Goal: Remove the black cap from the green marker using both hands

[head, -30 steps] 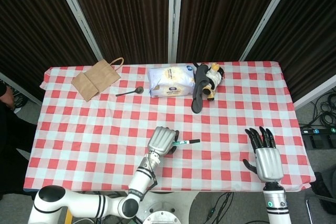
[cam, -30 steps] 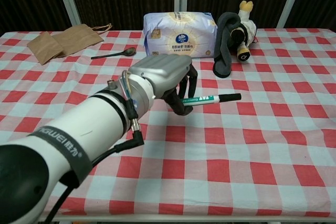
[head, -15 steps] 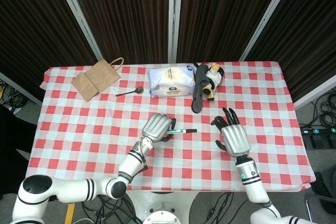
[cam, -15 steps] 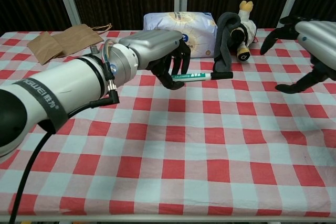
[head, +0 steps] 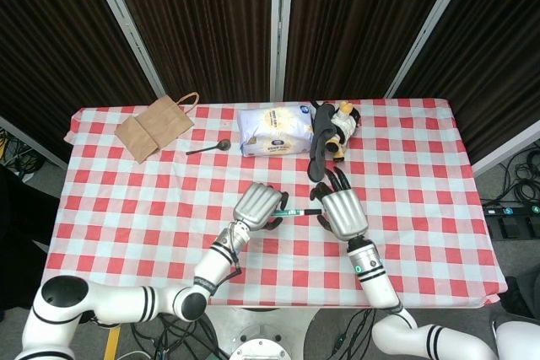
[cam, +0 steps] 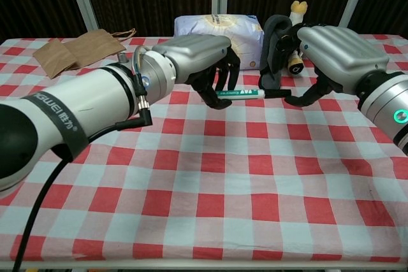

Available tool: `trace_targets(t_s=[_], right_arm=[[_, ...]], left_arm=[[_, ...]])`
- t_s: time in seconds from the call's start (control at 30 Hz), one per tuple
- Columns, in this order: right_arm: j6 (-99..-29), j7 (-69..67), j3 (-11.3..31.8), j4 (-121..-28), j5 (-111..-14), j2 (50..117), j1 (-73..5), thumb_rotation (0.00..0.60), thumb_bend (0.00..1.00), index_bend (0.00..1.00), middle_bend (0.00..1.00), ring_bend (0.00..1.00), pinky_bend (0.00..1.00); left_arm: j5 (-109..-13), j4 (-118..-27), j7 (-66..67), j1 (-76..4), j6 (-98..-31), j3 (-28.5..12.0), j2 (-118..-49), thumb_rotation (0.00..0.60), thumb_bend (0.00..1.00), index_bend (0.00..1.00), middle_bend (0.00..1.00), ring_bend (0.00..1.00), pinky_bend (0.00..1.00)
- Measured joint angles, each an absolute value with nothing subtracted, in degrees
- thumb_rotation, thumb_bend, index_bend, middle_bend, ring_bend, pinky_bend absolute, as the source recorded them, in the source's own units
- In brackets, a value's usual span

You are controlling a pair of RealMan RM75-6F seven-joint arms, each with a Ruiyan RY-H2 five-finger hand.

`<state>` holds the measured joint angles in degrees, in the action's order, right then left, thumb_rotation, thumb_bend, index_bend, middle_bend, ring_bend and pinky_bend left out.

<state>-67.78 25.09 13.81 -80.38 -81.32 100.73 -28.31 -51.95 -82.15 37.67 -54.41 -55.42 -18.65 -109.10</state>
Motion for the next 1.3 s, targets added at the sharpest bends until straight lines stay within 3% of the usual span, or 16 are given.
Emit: trace_targets(t_s=[0.87, 1.3], right_arm=[[-70.73, 22.62, 11.97, -74.86, -80.76, 105.94, -30.57, 0.6, 0.16, 0.6, 0.56, 0.24, 0.15], [-71.48, 22.56, 11.84, -73.89, -80.42, 106.62, -31.03, 0.6, 0.27, 0.74, 0.67, 0.32, 0.19]], left_arm=[[-50.46, -82.91, 36.21, -55.81, -57.71, -16.92, -108.67, 0.6, 0.41, 0.58, 0.59, 0.52, 0.56], [-50.29, -83.45, 35.55, -55.8, -58.03, -16.12, -107.95, 0.6, 0.41, 0.57, 0.59, 0.52, 0.56]])
